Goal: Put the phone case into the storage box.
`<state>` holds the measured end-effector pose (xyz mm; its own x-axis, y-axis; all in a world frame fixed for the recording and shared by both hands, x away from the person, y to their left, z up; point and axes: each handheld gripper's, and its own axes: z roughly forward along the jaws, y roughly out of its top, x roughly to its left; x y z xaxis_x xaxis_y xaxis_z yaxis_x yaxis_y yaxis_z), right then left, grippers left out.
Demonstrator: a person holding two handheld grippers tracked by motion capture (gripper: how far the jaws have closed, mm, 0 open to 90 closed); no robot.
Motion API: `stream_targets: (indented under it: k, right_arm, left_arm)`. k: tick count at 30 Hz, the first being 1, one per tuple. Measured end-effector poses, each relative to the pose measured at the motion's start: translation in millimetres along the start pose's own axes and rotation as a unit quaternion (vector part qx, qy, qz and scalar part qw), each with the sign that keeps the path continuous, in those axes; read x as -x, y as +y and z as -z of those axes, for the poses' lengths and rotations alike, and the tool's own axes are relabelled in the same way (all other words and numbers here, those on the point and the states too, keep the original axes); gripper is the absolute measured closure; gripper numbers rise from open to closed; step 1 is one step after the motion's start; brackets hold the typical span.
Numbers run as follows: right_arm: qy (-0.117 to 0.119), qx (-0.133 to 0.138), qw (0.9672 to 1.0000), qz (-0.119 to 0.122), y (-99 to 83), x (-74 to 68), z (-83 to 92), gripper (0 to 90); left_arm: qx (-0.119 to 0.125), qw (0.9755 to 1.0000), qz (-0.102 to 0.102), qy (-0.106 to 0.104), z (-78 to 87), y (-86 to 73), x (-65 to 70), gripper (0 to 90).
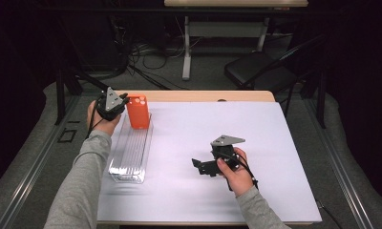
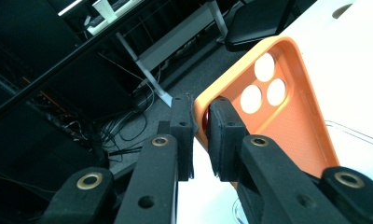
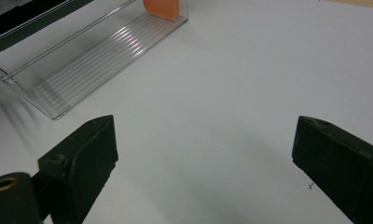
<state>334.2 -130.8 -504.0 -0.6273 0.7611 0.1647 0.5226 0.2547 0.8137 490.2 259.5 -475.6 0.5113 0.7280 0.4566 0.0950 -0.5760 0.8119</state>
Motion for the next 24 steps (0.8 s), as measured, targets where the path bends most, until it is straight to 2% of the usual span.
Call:
stream_targets:
  k: [24]
  right_arm:
    - [0.0,0.0,1.0,0.002,-0.2,-0.1,-0.5,6.4]
  left_arm:
    - [-0.001,1.0,0.008,0.001,-1.3,-3.0,-0.4,77.8]
